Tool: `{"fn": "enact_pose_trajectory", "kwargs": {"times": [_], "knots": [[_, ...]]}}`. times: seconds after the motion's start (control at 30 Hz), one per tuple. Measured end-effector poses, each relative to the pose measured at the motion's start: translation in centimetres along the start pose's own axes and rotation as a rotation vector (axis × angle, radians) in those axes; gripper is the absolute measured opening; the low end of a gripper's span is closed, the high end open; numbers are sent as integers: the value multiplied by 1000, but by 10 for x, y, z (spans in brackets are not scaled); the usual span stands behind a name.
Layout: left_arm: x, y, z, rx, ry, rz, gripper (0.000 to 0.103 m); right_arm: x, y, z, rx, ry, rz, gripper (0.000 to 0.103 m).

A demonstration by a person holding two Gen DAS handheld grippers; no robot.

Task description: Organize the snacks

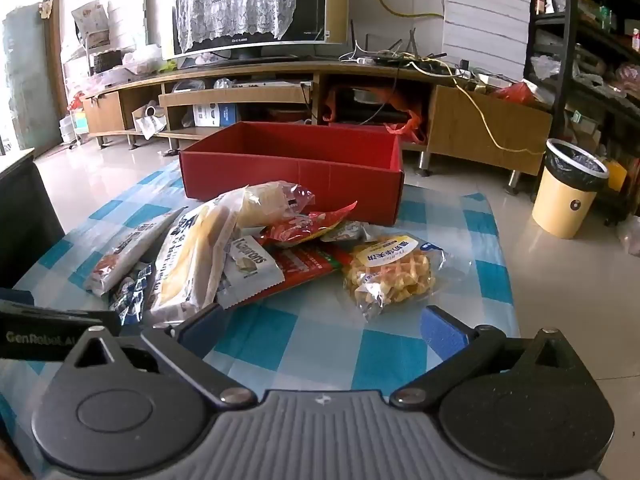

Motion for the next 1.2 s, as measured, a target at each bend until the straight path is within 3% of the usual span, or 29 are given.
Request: {"fn": "enact_pose_trajectory", "kwargs": {"times": [1.2], "knots": [[-8, 10, 0, 3, -2, 49, 103, -7, 9, 5, -8, -28, 47, 103]]}}
Point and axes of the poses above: each gripper's, at about its wrist camera, not at the fingertips, and y roughly the way its jaws point, z to its left, x to its top, the point moved 8 cm from there along y, roughly the way its jaws point, and after that the axes turned 8 degrees about -x, right-handed, at the moved point
